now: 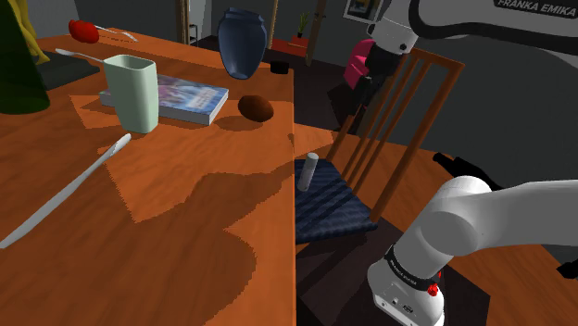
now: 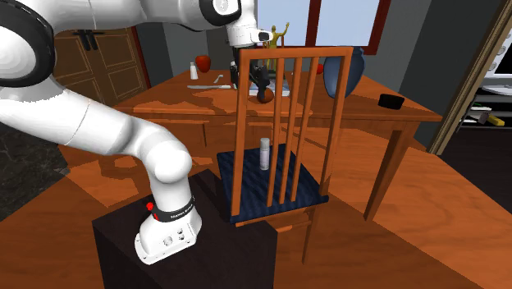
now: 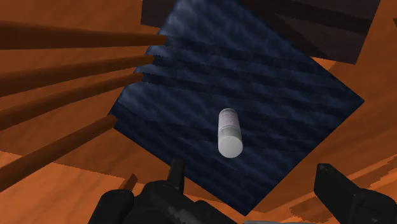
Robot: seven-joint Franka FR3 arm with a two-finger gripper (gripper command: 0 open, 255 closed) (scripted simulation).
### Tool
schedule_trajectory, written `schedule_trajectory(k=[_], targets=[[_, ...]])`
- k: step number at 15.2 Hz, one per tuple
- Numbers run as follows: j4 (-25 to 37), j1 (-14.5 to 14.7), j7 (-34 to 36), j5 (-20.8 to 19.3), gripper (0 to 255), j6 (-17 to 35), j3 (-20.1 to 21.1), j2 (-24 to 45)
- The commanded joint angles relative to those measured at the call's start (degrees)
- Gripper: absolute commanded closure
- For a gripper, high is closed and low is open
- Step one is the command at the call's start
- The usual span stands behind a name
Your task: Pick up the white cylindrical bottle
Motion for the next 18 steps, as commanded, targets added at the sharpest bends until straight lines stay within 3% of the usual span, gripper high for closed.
schedule_trajectory(k=[1, 10, 18], targets=[[0.0, 0.0, 0.0, 0.0, 0, 0.0, 0.0, 0.0], [-11.0, 1.4, -3.0, -0.2, 0, 18.6, -1.7, 8.4], [-15.3, 2.8, -5.8, 0.1, 0, 35.4, -3.0, 21.5]])
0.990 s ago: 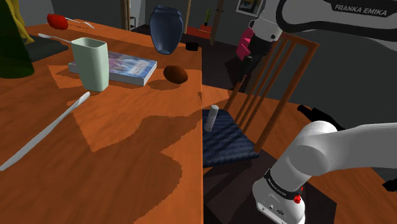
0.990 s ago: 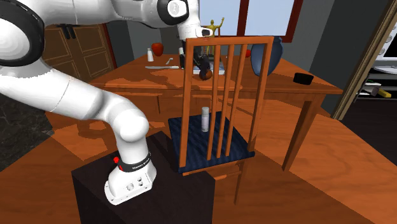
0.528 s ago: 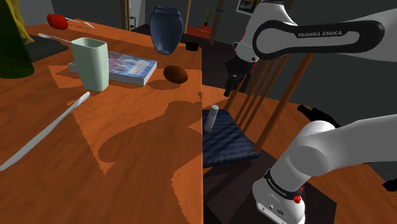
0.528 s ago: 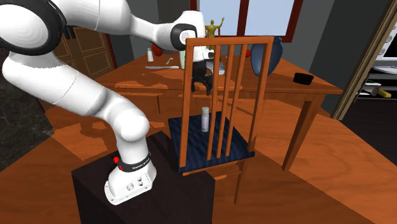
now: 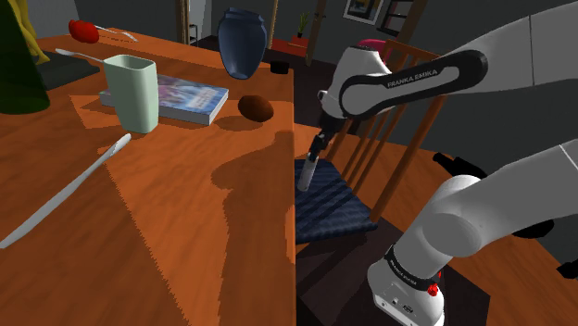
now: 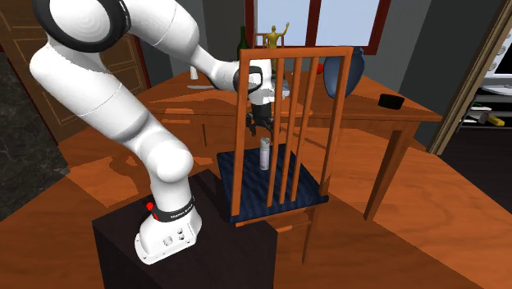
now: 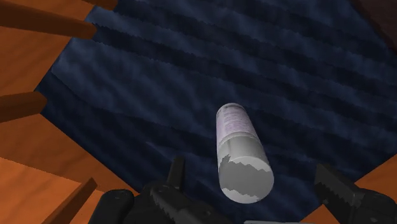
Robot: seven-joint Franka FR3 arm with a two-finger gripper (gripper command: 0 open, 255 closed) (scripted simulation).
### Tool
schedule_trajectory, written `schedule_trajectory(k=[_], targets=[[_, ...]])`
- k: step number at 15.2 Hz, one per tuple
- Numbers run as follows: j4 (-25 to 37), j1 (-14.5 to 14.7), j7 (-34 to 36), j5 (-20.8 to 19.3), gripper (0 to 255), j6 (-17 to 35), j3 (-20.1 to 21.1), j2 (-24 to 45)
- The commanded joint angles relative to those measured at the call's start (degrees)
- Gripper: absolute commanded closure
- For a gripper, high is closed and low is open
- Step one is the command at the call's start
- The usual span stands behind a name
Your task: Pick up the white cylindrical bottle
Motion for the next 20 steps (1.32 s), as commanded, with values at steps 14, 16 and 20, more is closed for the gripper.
schedule_trajectory(k=[14, 16, 20], targets=[[-3.2, 0.1, -0.1, -0.2, 255, 9.4, -0.3, 6.1], [-3.2, 0.1, -0.1, -0.2, 255, 9.3, -0.3, 6.1], [-2.9, 0.1, -0.1, -0.1, 255, 8.3, -0.2, 5.3]])
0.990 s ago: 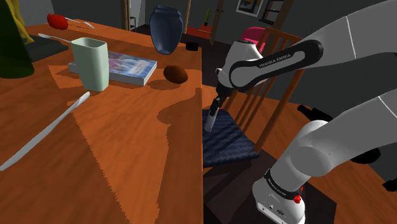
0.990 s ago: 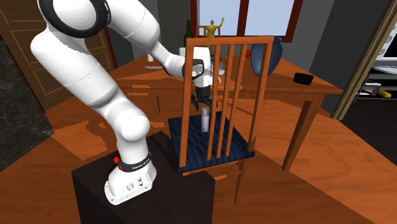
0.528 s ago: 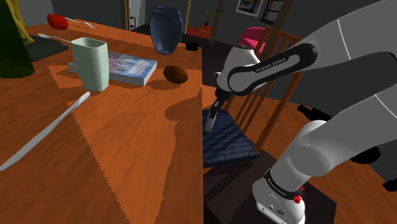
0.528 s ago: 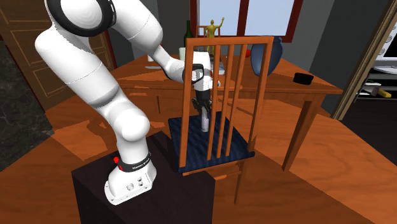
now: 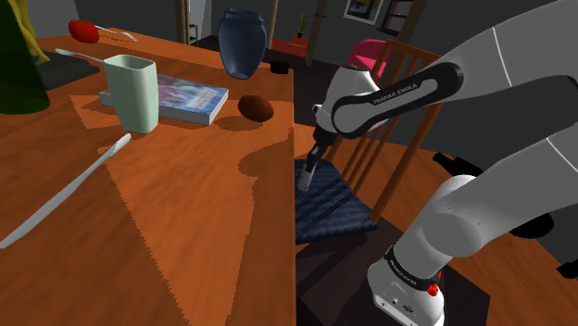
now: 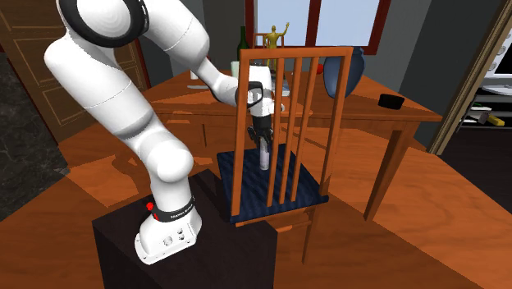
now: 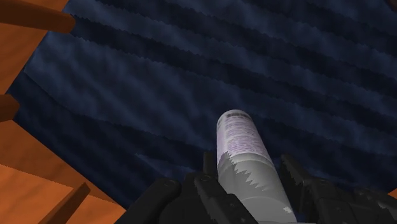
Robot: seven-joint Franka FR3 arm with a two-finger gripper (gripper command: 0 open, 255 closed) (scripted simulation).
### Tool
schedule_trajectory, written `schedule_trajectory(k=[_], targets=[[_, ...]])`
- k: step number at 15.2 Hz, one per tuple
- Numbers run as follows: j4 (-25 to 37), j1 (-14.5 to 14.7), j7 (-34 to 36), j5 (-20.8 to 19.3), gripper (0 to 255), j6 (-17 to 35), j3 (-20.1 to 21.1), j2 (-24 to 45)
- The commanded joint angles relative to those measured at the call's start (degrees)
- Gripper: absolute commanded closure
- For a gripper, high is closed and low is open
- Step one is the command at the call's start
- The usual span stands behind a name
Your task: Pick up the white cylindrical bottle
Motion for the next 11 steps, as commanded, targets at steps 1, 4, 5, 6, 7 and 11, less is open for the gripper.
schedule_trajectory(k=[1, 4, 5, 6, 7, 11], targets=[[0.4, 0.0, 0.0, 0.0, 255, -1.5, 0.0, -1.0], [1.6, 0.0, -0.1, 0.1, 255, -4.5, 0.1, -2.8], [2.0, 0.0, -0.1, 0.1, 255, -5.4, 0.1, -3.4], [2.4, 0.1, -0.1, 0.2, 255, -6.4, 0.2, -3.9], [2.9, 0.1, -0.1, 0.2, 255, -7.3, 0.2, -4.4], [4.7, 0.1, -0.2, 0.3, 255, -11.1, 0.3, -6.3]])
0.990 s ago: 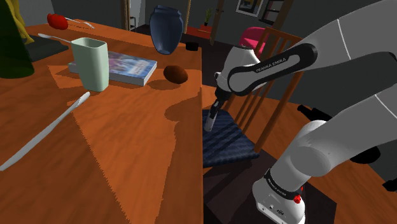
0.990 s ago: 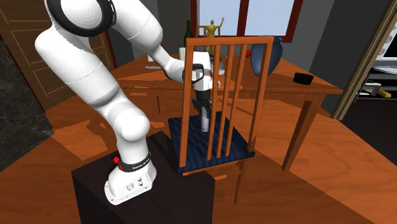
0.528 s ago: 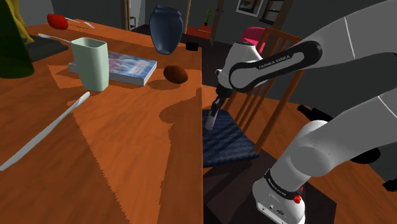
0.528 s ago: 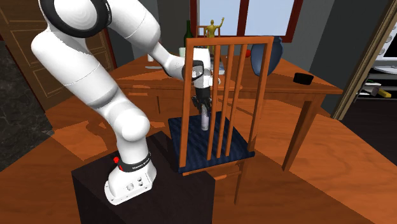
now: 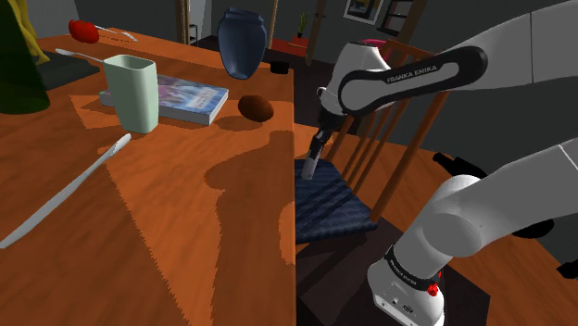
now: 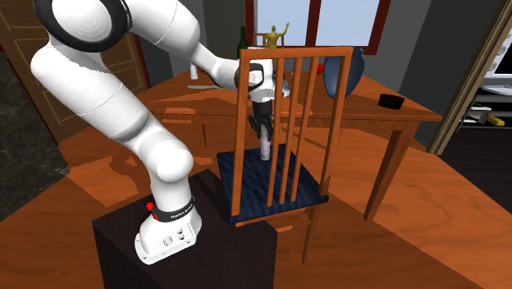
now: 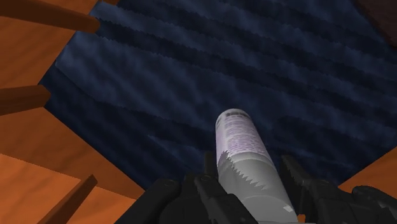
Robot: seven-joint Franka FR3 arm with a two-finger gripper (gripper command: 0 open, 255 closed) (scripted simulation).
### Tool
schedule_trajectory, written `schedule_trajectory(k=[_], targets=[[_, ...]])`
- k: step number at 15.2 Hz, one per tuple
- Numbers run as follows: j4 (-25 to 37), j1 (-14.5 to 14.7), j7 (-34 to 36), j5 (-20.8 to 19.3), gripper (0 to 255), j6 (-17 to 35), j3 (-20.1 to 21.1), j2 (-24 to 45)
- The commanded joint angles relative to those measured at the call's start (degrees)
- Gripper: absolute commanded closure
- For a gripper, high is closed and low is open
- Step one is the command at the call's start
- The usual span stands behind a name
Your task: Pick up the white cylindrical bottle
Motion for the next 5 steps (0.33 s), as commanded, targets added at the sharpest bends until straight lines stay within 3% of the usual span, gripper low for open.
schedule_trajectory(k=[1, 5], targets=[[0.6, 0.0, 0.0, 0.1, 255, -2.0, 0.1, -1.4], [1.8, 0.1, 0.0, 0.1, 255, -4.0, 0.2, -2.2]])
